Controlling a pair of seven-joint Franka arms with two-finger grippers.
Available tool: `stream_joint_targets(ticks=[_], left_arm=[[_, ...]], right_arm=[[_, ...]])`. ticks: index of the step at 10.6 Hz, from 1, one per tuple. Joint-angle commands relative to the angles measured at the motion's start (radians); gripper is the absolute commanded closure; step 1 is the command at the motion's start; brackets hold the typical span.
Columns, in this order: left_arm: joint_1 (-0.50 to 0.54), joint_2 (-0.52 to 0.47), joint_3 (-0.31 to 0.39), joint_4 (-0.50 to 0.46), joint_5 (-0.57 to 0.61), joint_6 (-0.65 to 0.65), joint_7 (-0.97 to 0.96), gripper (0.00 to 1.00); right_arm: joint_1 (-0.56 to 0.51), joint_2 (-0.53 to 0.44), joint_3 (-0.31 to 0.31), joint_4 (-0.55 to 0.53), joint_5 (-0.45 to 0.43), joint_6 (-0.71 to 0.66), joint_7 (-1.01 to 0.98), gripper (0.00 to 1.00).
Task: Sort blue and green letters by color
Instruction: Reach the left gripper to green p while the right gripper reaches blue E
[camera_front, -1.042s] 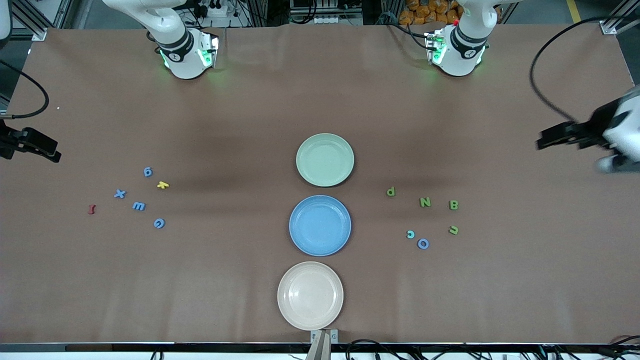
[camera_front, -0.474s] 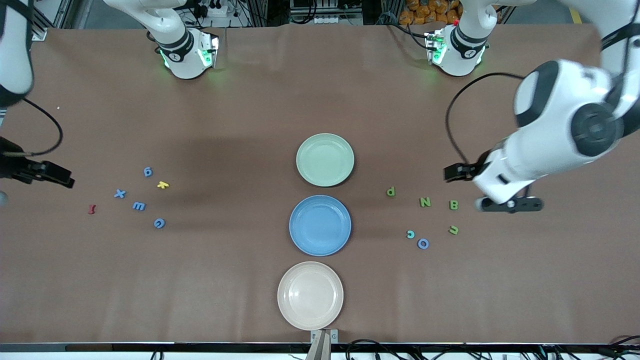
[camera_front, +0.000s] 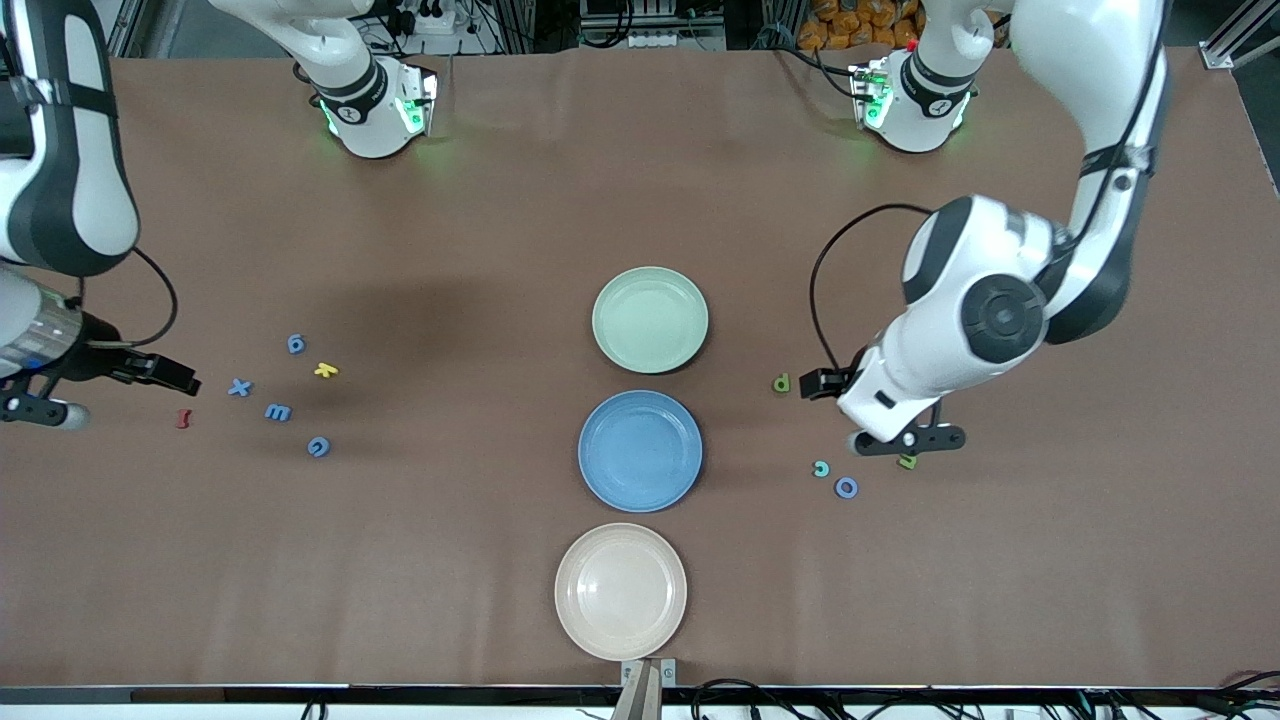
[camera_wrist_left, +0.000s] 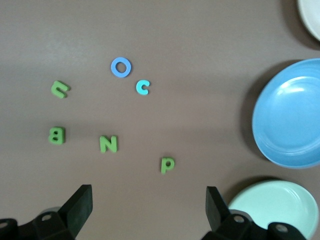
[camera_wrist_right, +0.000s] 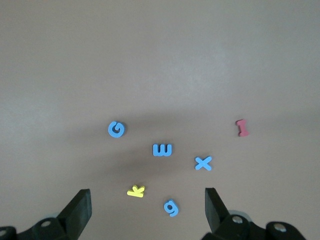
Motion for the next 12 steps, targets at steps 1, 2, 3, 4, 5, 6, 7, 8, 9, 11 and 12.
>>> stream_joint_targets(ticks=[1, 2, 3, 4, 5, 6, 7, 8, 9, 11, 12], left_arm=[[-0.005, -0.03, 0.008, -0.225, 0.045, 0.264, -0.03, 0.0], [-0.006, -0.042, 0.008, -0.32, 0.045, 0.37, -0.03, 0.0], [-0.022, -0.041, 0.008, -0.389, 0.045, 0.459, -0.043, 0.0], [-0.046, -0.029, 0.008, -0.439, 0.045, 0.53, -0.084, 0.0], [-0.063, -0.001, 0.008, -0.459, 0.045, 0.573, -0.129, 0.0], [-0.103, 0.014, 0.014, -0.461, 0.047, 0.577, -0.19, 0.0], [-0.12, 0.024, 0.017, -0.477, 0.091, 0.577, -0.241, 0.0], [-0.122, 0.024, 0.014, -0.494, 0.152, 0.577, -0.29, 0.0], [-0.123, 0.028, 0.013, -0.5, 0.206, 0.578, -0.333, 0.0], [-0.12, 0.039, 0.011, -0.499, 0.246, 0.598, -0.346, 0.0], [-0.117, 0.048, 0.01, -0.499, 0.246, 0.624, -0.346, 0.0]], right_arm=[[-0.012, 0.061, 0.005, -0.082, 0.049, 0.077, 0.005, 0.0], [-0.012, 0.098, 0.007, -0.082, 0.05, 0.098, 0.005, 0.0], [-0.01, 0.135, 0.007, -0.085, 0.05, 0.136, 0.005, 0.0], [-0.01, 0.171, 0.007, -0.086, 0.05, 0.178, 0.005, 0.0], [-0.012, 0.193, 0.007, -0.097, 0.05, 0.224, 0.007, 0.0], [-0.013, 0.216, 0.007, -0.097, 0.05, 0.259, 0.007, 0.0], [-0.013, 0.244, 0.007, -0.097, 0.058, 0.297, 0.008, 0.0], [-0.012, 0.27, 0.005, -0.097, 0.085, 0.334, 0.008, 0.0], [-0.01, 0.293, 0.007, -0.099, 0.108, 0.369, 0.008, 0.0], [-0.01, 0.31, 0.007, -0.121, 0.125, 0.425, 0.008, 0.0], [-0.012, 0.31, 0.007, -0.146, 0.13, 0.455, 0.007, 0.0]])
